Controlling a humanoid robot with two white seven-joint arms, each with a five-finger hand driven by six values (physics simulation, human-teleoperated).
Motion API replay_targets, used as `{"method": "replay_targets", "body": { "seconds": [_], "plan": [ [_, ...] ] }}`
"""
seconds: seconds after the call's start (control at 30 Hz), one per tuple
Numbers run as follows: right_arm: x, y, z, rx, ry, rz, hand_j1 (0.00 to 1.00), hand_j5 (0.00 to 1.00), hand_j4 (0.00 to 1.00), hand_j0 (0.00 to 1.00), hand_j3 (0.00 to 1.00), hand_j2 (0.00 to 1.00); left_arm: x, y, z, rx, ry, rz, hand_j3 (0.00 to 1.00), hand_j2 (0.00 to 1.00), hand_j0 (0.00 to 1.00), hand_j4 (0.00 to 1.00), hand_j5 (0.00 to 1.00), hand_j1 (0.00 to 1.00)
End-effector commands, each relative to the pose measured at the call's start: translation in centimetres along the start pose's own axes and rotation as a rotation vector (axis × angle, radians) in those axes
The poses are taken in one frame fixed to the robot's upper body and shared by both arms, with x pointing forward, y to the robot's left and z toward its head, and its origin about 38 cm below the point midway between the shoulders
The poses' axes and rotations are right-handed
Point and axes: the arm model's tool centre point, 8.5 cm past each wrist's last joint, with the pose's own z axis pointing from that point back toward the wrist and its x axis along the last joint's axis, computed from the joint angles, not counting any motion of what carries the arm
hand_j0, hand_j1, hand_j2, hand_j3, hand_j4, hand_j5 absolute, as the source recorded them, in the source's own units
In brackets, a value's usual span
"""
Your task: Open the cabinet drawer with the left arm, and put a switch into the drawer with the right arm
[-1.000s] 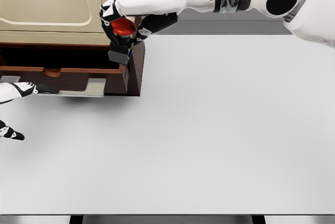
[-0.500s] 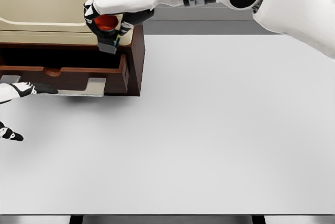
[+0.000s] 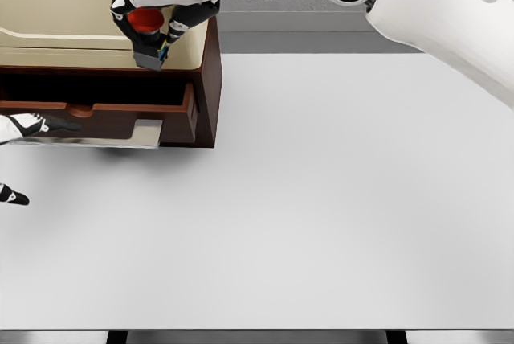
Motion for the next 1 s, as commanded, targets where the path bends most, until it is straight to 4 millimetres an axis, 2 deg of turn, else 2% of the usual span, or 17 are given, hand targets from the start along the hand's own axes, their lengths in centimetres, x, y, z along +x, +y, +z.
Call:
{"method": "replay_targets", "body": {
  "seconds": [0.0, 0.13, 0.3, 0.53, 0.6, 0.67, 0.87, 0.97],
  "plan": [
    [-1.0, 0.8, -0.3, 0.057, 0.058, 0.071, 0.29, 0.29, 0.29, 0.29, 0.29, 0.29, -0.5, -1.4, -0.3, -0.022, 0.004, 0.046, 1.00, 1.00, 1.00, 1.00, 1.00, 1.00],
    [-1.0, 1.3, -0.3, 0.056, 0.058, 0.061, 0.29, 0.29, 0.29, 0.29, 0.29, 0.29, -1.0, -3.4, -0.7, -0.036, 0.002, 0.094, 1.00, 1.00, 1.00, 1.00, 1.00, 1.00],
    [-0.9, 1.4, -0.5, 0.059, 0.052, 0.061, 0.29, 0.29, 0.29, 0.29, 0.29, 0.29, -1.1, -3.7, -0.6, -0.041, 0.004, 0.106, 1.00, 1.00, 1.00, 1.00, 1.00, 1.00],
    [-0.8, 1.2, -0.2, 0.051, 0.050, 0.062, 0.29, 0.29, 0.29, 0.29, 0.29, 0.29, -0.3, -3.0, -0.3, -0.042, -0.009, 0.112, 1.00, 1.00, 1.00, 1.00, 1.00, 1.00],
    [0.2, 0.7, -0.2, 0.034, 0.019, 0.077, 0.29, 0.29, 0.29, 0.29, 0.29, 0.29, -0.1, -2.6, 0.0, -0.051, 0.001, 0.112, 1.00, 1.00, 1.00, 1.00, 1.00, 1.00],
    [0.8, 0.3, 0.8, 0.022, 0.007, 0.090, 0.29, 0.29, 0.29, 0.29, 0.29, 0.29, -0.2, -2.6, 0.7, -0.072, 0.025, 0.116, 1.00, 1.00, 1.00, 1.00, 1.00, 1.00],
    [3.2, -0.4, 1.5, -0.002, -0.064, 0.103, 0.28, 0.28, 0.28, 0.28, 0.28, 0.28, 0.3, -1.0, 2.0, -0.085, 0.063, 0.105, 1.00, 1.00, 1.00, 1.00, 1.00, 1.00],
    [3.3, -0.3, 2.0, 0.001, -0.060, 0.107, 0.28, 0.28, 0.28, 0.28, 0.28, 0.28, 0.5, -0.4, 2.3, -0.085, 0.071, 0.102, 1.00, 1.00, 1.00, 1.00, 1.00, 1.00]
  ]
}}
